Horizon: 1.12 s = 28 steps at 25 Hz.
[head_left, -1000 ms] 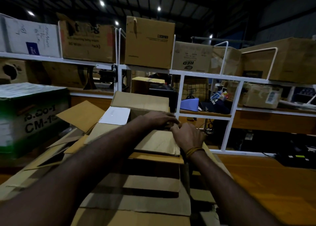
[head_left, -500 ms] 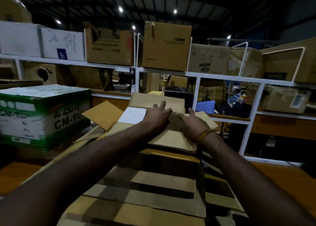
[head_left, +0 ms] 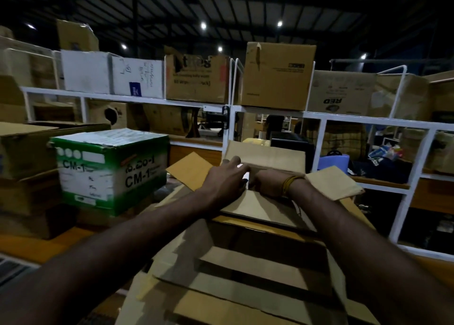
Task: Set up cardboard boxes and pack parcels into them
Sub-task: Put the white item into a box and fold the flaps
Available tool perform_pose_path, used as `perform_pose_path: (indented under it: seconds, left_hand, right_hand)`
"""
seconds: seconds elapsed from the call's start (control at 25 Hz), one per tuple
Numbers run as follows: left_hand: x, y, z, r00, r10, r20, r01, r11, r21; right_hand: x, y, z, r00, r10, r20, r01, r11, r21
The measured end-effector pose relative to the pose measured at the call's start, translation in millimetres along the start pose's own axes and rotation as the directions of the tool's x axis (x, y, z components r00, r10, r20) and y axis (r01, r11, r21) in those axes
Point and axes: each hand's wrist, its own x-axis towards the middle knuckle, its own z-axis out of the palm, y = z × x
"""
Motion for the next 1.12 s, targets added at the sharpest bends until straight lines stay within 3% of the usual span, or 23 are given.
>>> perform_pose_path:
  seconds: [0.12,0.32,0.48,0.6,0.72,0.92,1.12]
  left_hand:
    - [-9,-8,-4,0.999,0.026,-0.047,-0.026,1.000,-0.002]
    - [-19,-17,-5,0.989,0.019,-0.149,-0.036,0.993,-0.116]
    - [-20,-23,-6,0.982,0.009,-0.191,-0.003,0.999,0.032]
    - [-25,-24,-6,0.992,-0.022,-0.127,0.048,0.977,0.209]
    - [-29,-27,-5,0.985,-0.172,-0.029,0.174,0.954,0.245]
    - [-26,-29,-11,0.941,-0.321,0.111,0.298,0.936,0.185]
    - [-13,-36,-14,0.874,-0.436,0.213,0.443,0.896,0.016]
  right_hand:
    - [16,5,10,0.999,0.003,-0.037,-0.001,0.999,0.053]
    - [27,9,20,0.983,0.019,-0.181,0.038,0.951,0.306]
    - [38,-10,23,0.946,-0.021,-0.324,0.161,0.899,0.408]
    - [51,-24,22,0.933,-0.084,-0.350,0.209,0.918,0.337]
    - [64,-33,19,0.946,-0.160,-0.280,0.224,0.951,0.213]
    - [86,-39,22,0.963,-0.207,-0.174,0.234,0.959,0.158]
    - [102,-38,28,0.980,-0.150,-0.131,0.168,0.977,0.132]
